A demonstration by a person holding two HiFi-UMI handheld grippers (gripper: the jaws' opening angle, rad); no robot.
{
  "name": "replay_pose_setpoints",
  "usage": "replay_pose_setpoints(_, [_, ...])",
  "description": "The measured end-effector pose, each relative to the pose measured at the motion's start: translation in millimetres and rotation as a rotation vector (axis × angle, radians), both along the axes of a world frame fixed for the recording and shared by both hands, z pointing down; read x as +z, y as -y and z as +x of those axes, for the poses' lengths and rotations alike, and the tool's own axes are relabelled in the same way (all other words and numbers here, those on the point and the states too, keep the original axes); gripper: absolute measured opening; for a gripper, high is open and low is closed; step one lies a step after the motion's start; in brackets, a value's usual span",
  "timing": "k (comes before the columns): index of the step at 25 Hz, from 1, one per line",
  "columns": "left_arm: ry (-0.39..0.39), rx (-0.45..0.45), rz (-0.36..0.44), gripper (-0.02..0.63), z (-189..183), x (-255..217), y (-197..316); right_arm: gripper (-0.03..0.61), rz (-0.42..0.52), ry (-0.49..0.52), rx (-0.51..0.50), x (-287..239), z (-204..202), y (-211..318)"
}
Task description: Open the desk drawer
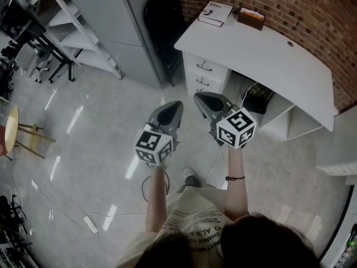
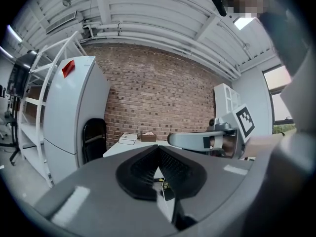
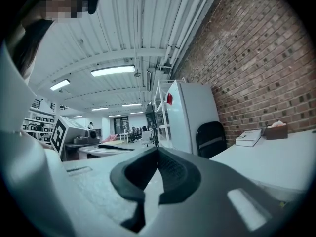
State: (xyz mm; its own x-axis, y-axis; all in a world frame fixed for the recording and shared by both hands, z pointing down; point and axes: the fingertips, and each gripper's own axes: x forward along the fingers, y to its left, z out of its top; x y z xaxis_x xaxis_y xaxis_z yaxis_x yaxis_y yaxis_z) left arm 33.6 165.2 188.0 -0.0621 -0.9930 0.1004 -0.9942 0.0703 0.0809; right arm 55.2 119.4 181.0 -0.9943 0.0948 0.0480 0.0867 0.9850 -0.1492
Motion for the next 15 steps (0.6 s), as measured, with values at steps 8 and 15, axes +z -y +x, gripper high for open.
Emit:
replay_pose_setpoints(8, [-0.02, -0.03, 0.002, 0.0, -41, 6, -14, 0.003, 0.012, -0.013, -0.027, 1, -42, -13])
replay_pose_setpoints(15, [-0.046, -0.045, 0.014, 0.0, -67, 10, -10, 0.003, 0.021, -0.035, -0.038, 7, -68, -7])
